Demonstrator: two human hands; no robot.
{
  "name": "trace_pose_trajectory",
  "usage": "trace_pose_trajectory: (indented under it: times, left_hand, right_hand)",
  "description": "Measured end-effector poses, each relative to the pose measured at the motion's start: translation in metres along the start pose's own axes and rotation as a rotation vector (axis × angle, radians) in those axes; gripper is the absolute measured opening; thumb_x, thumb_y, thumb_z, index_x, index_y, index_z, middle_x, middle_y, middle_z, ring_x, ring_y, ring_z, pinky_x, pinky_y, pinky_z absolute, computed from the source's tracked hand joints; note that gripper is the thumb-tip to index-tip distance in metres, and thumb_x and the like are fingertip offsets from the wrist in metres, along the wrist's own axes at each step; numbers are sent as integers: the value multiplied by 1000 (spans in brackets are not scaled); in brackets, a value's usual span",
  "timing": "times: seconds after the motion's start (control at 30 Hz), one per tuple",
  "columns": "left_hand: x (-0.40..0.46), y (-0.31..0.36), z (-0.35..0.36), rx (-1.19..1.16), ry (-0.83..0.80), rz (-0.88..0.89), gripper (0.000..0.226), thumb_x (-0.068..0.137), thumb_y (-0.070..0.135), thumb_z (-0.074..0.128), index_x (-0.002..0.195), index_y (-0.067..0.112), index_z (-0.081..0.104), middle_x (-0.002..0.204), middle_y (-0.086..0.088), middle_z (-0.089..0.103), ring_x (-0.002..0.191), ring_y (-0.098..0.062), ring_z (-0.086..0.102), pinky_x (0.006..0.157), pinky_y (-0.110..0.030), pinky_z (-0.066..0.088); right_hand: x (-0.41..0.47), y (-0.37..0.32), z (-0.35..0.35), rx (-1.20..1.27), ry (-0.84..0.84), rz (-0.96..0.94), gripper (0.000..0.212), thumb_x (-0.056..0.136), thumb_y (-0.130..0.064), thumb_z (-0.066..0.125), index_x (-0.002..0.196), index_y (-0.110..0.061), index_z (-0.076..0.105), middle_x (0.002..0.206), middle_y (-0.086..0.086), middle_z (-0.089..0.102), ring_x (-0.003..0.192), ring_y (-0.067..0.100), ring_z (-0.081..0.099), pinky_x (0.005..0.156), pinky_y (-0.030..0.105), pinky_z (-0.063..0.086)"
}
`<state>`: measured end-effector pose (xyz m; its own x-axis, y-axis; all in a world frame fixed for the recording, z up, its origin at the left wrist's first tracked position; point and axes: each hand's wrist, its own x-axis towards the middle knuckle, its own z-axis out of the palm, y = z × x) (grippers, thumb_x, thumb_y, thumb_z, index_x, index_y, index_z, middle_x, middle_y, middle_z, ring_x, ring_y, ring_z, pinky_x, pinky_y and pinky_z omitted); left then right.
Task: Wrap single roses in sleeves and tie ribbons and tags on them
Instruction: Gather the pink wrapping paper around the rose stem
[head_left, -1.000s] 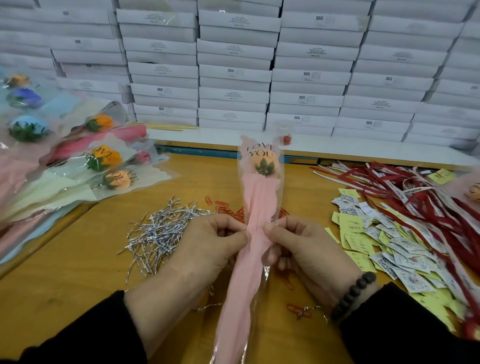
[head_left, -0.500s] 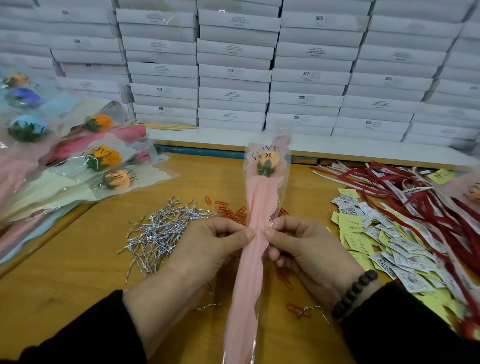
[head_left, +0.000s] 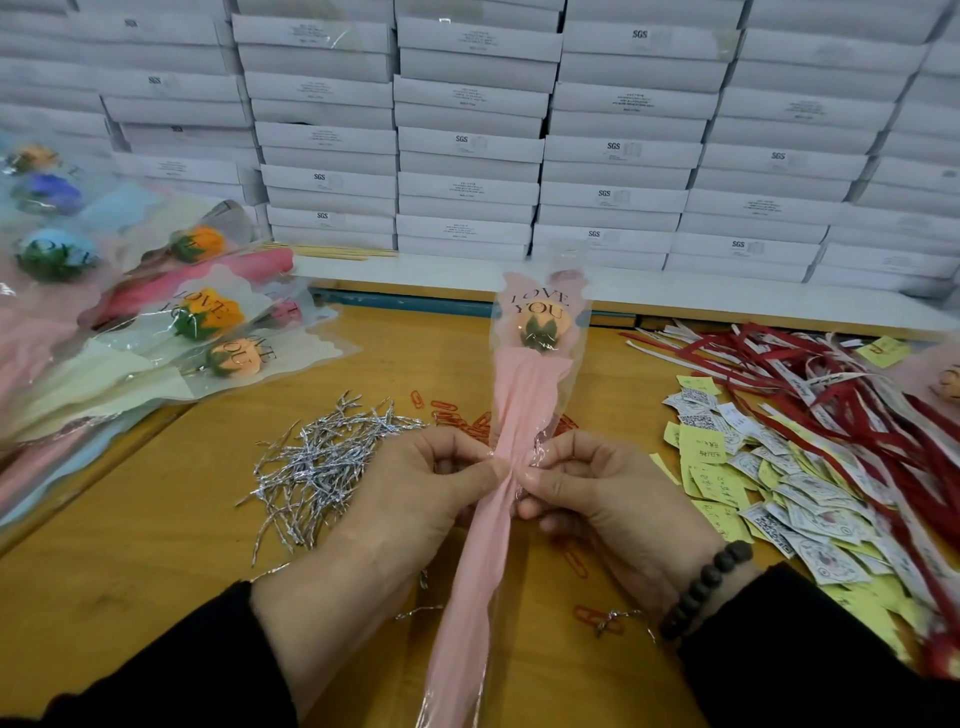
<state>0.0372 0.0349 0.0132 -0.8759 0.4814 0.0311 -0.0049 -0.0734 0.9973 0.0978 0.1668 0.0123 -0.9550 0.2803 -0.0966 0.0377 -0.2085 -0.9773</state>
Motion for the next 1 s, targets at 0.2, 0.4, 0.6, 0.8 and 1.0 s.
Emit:
trace_pose_trajectory:
  times: [0.2,0.4,0.6,0.8,1.0]
  left_hand:
    - [-1,-1,-1,37,-8,20,4,77,-1,66,78,-5,66,65,-17,62,52,-15,57,49,-19,49]
    - [-3,-1,1,24,-9,13,2,76,0,68,76,-1,69,64,-11,64,51,-9,57,49,-15,48]
    - [-4,-2,5,-102,19,-43,6,78,1,65,74,-1,69,61,-12,67,49,-13,59,47,-19,47]
    - [-4,-5,6,-42,-4,-2,13,84,3,61,75,0,71,61,-10,68,50,-8,60,50,-15,49]
    - [-4,-3,4,-213,-94,-144,20,67,7,63,81,-7,64,67,-24,65,58,-24,64,63,-29,56]
  right_hand:
    - [0,1,0,-64,9,0,11,75,3,67,76,-3,58,54,5,62,45,8,57,42,15,45]
    - [-1,-1,0,36,16,0,22,73,7,67,87,-1,53,58,13,65,49,16,62,45,18,51]
    - [1,1,0,9,8,-32,11,73,5,67,78,1,59,58,13,66,50,16,63,48,18,52]
    - [2,2,-1,5,35,-48,10,74,7,67,75,-1,62,55,11,64,48,13,61,46,16,50]
    - [-1,1,2,-78,9,-76,8,76,3,68,76,-3,63,56,5,63,48,9,59,45,14,45]
